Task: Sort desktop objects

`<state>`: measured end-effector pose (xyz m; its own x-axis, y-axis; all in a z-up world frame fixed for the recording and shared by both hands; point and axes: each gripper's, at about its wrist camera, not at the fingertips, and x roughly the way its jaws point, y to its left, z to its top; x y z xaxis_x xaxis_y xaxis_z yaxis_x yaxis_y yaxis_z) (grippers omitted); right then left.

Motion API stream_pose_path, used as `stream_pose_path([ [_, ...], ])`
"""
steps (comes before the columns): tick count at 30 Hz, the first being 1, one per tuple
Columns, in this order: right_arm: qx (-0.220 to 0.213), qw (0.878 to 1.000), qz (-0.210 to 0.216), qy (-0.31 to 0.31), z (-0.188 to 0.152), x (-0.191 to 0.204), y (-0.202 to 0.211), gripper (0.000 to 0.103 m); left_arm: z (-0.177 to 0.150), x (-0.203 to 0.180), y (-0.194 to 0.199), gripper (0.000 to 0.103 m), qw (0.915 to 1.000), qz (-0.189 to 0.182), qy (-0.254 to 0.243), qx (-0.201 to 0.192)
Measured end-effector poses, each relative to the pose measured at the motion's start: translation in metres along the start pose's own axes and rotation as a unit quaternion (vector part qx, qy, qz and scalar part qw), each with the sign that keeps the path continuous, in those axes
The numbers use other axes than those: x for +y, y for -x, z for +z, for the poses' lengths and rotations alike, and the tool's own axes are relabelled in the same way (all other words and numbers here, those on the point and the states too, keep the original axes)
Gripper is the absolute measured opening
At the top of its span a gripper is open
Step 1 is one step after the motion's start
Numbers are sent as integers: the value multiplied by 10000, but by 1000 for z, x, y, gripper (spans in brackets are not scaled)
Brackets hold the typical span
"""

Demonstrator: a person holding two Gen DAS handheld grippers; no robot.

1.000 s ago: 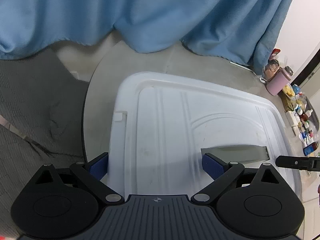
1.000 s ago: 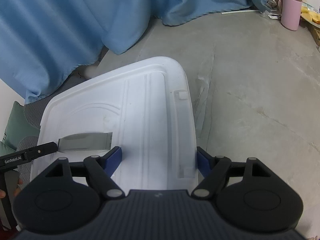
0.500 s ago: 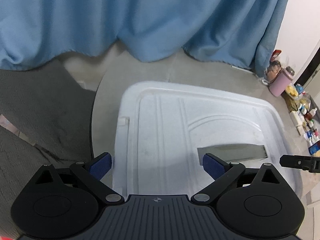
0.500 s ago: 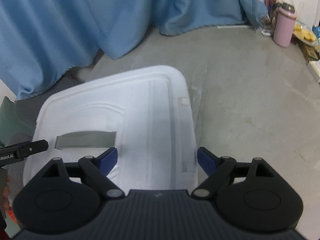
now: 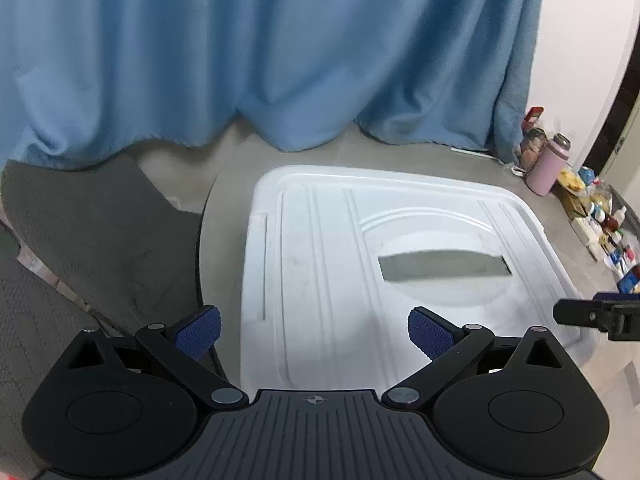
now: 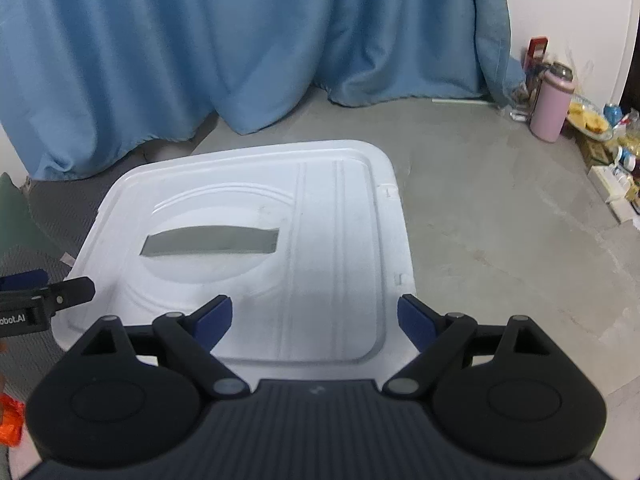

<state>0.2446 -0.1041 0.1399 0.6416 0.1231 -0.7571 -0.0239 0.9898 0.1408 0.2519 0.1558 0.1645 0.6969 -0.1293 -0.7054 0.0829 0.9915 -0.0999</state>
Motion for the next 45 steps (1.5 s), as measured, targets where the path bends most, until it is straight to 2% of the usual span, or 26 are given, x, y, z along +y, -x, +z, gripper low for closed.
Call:
stream_pose_path([
  [8,-192,9995,25,249,-25,10,21,90,-26,-17,39,101,9990,122,-73,-423],
  [14,-671,9966,-54,484,-56,11,43,90,-55,-41,62,101,9971,309,-175,-676],
  [21,-1131,9914,34,658,-109,7,60,93,-113,-64,77,101,9947,612,28,-825],
  [25,-1177,9908,32,672,-143,5,59,93,-152,-71,83,101,9924,862,97,-877],
  [29,-1246,9902,98,629,-175,3,54,93,-183,-77,86,101,9917,852,262,-926],
  [34,-1288,9894,181,640,-205,3,45,93,-216,-87,81,101,9905,900,233,-1015],
  [37,-1394,9882,209,593,-218,2,42,93,-235,-91,74,101,9913,857,78,-991],
  [39,-1443,9878,190,548,-225,1,40,93,-245,-90,67,101,9910,954,-6,-939],
  [42,-1411,9889,161,428,-232,0,36,93,-258,-87,61,101,9911,1015,184,-836],
  [45,-1474,9879,169,448,-239,-1,35,93,-268,-86,61,101,9907,932,247,-964],
])
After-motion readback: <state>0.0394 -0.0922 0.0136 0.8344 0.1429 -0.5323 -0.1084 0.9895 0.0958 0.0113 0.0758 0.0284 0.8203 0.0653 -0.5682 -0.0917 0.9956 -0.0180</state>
